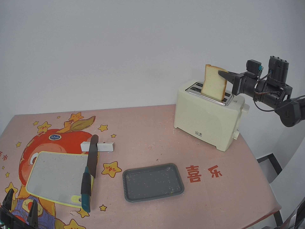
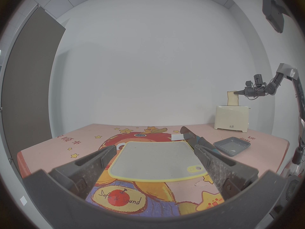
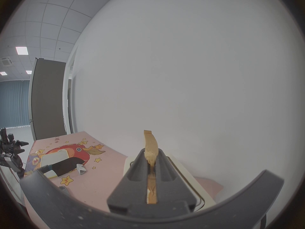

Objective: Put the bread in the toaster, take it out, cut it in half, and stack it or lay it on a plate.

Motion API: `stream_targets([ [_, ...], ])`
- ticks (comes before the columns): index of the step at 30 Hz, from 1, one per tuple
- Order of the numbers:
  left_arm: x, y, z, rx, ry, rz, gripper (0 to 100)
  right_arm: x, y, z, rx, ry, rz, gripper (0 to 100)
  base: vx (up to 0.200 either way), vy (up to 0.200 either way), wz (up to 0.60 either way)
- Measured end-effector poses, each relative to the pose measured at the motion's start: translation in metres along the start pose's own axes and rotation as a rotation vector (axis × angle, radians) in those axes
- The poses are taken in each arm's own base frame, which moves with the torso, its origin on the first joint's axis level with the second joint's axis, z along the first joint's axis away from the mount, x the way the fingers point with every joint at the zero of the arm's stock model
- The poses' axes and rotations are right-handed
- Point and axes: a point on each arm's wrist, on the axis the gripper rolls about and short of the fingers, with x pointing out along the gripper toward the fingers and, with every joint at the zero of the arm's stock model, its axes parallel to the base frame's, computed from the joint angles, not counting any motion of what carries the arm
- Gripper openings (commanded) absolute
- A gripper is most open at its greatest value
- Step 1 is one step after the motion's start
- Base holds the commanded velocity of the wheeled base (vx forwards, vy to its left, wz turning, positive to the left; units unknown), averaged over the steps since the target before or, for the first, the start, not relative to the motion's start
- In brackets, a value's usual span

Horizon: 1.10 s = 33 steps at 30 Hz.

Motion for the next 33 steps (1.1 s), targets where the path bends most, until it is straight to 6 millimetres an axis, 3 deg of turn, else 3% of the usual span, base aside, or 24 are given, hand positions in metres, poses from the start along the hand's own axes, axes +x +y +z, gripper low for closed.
stream_targets([
  [18, 0.000, 0.000, 0.000, 0.000, 0.000, 0.000, 100, -0.013, 0.008, 0.015, -0.009, -0.018, 0.009, 0, 0.000, 0.000, 0.00],
  [22, 0.000, 0.000, 0.000, 0.000, 0.000, 0.000, 100, -0.016, 0.011, 0.012, -0.005, -0.007, 0.014, 0, 0.000, 0.000, 0.00],
  [33, 0.000, 0.000, 0.000, 0.000, 0.000, 0.000, 100, -0.041, 0.045, -0.014, 0.021, 0.081, 0.081, 0, 0.000, 0.000, 0.00],
])
